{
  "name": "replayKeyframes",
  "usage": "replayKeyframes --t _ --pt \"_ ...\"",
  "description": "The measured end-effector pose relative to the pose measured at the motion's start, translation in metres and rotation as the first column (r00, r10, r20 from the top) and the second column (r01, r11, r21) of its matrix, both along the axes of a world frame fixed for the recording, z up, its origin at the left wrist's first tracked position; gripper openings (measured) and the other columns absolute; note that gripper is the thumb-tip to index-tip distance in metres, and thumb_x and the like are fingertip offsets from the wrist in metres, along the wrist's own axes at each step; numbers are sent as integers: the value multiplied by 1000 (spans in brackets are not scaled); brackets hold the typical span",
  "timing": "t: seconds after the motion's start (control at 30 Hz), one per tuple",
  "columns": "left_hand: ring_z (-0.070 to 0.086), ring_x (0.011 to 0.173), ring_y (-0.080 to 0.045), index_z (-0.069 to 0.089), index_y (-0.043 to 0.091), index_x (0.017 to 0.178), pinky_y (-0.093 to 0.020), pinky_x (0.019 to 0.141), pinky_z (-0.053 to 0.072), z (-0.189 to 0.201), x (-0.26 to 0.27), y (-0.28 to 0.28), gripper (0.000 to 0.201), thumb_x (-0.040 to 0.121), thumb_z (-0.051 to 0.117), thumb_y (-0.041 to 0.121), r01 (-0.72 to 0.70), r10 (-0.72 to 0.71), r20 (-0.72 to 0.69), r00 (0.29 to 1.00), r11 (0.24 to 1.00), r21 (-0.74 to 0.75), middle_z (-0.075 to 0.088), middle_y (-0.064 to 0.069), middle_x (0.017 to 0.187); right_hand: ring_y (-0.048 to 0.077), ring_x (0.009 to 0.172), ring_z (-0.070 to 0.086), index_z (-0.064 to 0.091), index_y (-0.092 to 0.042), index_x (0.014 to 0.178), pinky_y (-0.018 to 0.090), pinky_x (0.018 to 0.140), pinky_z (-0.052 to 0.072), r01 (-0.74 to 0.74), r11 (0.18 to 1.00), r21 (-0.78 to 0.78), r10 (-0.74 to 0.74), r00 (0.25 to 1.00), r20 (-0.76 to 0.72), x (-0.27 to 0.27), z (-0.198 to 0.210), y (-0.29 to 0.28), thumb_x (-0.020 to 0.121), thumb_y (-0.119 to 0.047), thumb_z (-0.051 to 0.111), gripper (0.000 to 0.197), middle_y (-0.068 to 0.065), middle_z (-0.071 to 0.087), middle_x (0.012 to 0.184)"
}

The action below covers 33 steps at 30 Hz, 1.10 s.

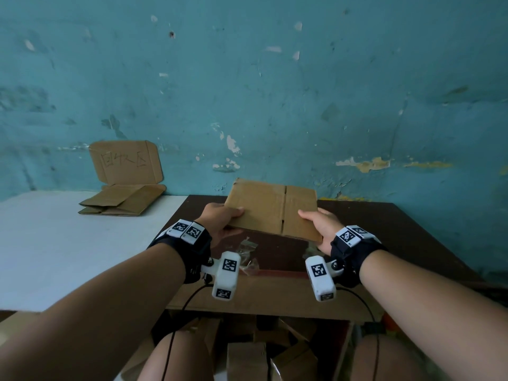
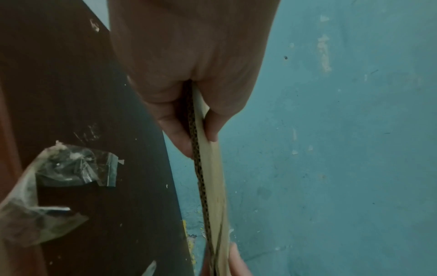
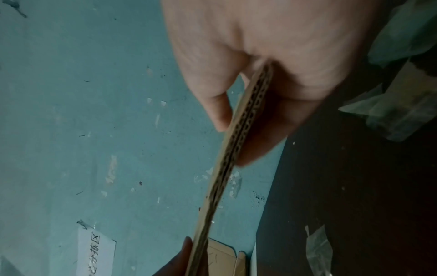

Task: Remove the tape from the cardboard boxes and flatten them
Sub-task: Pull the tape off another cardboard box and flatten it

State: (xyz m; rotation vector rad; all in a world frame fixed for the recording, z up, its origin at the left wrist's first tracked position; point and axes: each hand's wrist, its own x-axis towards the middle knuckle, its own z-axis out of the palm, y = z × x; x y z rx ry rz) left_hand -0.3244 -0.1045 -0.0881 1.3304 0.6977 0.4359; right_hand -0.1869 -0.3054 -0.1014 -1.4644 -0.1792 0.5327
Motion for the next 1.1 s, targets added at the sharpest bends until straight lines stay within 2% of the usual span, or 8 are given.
replayKeyframes --t 0.1,0.2,0.4,0.63,0.77,0.9,1.0,1.1 --pt "69 88 -26 57 0 119 -32 51 60 0 2 2 33 90 73 7 -60 60 18 998 998 4 65 -15 104 30 92 66 62 -10 115 32 49 59 -67 997 49 72 992 -105 -7 1 2 95 -10 67 21 15 66 109" --pt "69 88 -27 57 0 116 -30 49 59 -5 3 5 32 89 74 7 -79 80 -10 997 996 33 65 -15 106 30 87 66 59 -8 125 28 42 56 -57 997 52 61 995 -82 -12 0 8 97 -4 63 28 14 65 107" --pt "68 82 -25 58 -2 110 -28 44 57 -11 -6 19 29 88 75 6 -115 116 -35 993 993 23 64 -14 99 31 94 67 58 0 127 27 44 56 -21 999 43 23 998 -60 -19 -6 31 96 -2 63 31 21 64 124" --pt "68 80 -24 57 -1 108 -29 44 58 -4 -38 59 32 86 78 9 -223 229 -84 970 972 69 62 -13 101 34 93 66 54 9 126 28 43 56 -87 995 47 90 993 -74 -38 -4 86 94 1 65 35 27 61 127" --pt "70 80 -27 59 -6 112 -37 56 62 3 -68 101 38 85 80 11 -278 285 -107 952 957 77 64 -14 101 42 108 66 51 7 129 31 47 58 -163 984 68 168 982 -84 -54 -1 135 91 3 68 42 28 58 132" --pt "72 78 -30 59 -5 109 -39 62 62 2 -99 151 37 83 81 10 -346 353 -117 928 935 78 68 -17 102 42 95 69 53 9 124 31 44 57 -271 961 60 276 956 -96 -72 1 192 93 4 65 33 31 61 127" --pt "70 79 -28 60 -3 111 -36 57 62 -4 -116 186 37 82 81 7 -414 423 -106 900 906 92 67 -17 104 42 100 69 53 9 124 31 44 57 -323 946 37 325 939 -114 -84 -2 237 93 4 65 34 30 62 126" --pt "69 86 -31 58 4 95 -35 54 61 -7 -126 227 24 84 79 5 -473 483 -107 869 875 107 65 -17 104 38 92 69 58 8 110 30 42 56 -369 929 17 368 921 -131 -91 -7 284 93 3 66 19 29 65 121"
